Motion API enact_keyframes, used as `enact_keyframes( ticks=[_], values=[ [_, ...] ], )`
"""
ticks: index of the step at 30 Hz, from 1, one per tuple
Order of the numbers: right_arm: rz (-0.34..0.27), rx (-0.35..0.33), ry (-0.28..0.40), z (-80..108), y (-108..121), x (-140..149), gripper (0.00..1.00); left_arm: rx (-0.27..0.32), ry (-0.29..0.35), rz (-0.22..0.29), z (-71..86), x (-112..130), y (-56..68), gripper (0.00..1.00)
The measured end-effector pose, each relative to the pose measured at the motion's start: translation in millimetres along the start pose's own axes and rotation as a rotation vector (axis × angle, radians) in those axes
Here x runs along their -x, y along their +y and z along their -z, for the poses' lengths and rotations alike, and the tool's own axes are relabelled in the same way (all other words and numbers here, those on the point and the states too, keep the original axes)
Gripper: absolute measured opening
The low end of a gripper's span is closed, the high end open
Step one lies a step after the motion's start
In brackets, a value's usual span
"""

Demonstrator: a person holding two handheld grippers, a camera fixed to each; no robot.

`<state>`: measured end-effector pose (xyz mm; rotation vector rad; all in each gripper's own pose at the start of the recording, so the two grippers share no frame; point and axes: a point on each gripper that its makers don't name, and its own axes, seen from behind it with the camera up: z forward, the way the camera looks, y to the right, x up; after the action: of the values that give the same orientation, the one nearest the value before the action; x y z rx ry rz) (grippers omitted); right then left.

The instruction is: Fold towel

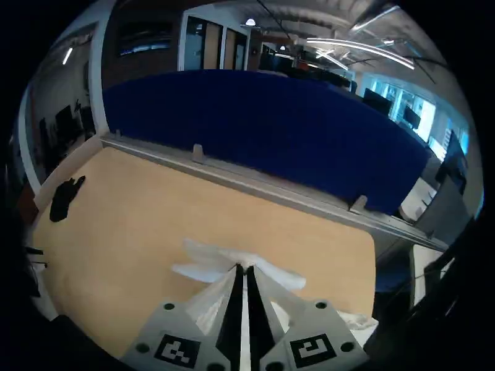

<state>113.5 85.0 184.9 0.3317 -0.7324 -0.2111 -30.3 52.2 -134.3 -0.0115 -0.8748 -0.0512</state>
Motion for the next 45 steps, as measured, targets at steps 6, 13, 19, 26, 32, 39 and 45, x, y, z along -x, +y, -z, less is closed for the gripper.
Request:
enact_keyframes(
  ticks=[6, 13, 19, 26, 32, 39, 45],
  values=[
    [-0.048, -0.002, -0.020, 15.6, 6.9, 35.1, 0.04, 0.013, -0.001, -0.019, 1.2, -0.9, 8.4, 0.93],
    [-0.106, 0.001, -0.065, 28.5, 10.0, 90.2, 0.04, 0.028, -0.001, -0.040, 5.2, 0.1, 17.2, 0.93],
    [-0.160, 0.013, -0.126, 33.7, 8.4, 148.2, 0.04, 0.030, -0.003, -0.049, 6.8, 2.1, 19.9, 0.93],
    [-0.233, 0.058, -0.193, 27.8, 10.8, 204.8, 0.04, 0.030, -0.007, -0.066, 8.2, 5.3, 22.5, 0.93],
    [-0.271, 0.101, -0.227, 14.4, 12.2, 229.6, 0.04, 0.031, -0.009, -0.074, 9.6, 7.4, 24.7, 0.93],
    [-0.285, 0.156, -0.274, -1.4, 19.6, 248.9, 0.04, 0.030, -0.008, -0.078, 12.9, 7.6, 26.4, 0.94],
    [-0.285, 0.170, -0.295, -9.2, 21.6, 255.1, 0.04, 0.027, -0.009, -0.080, 12.8, 9.1, 25.9, 0.93]
  ],
)
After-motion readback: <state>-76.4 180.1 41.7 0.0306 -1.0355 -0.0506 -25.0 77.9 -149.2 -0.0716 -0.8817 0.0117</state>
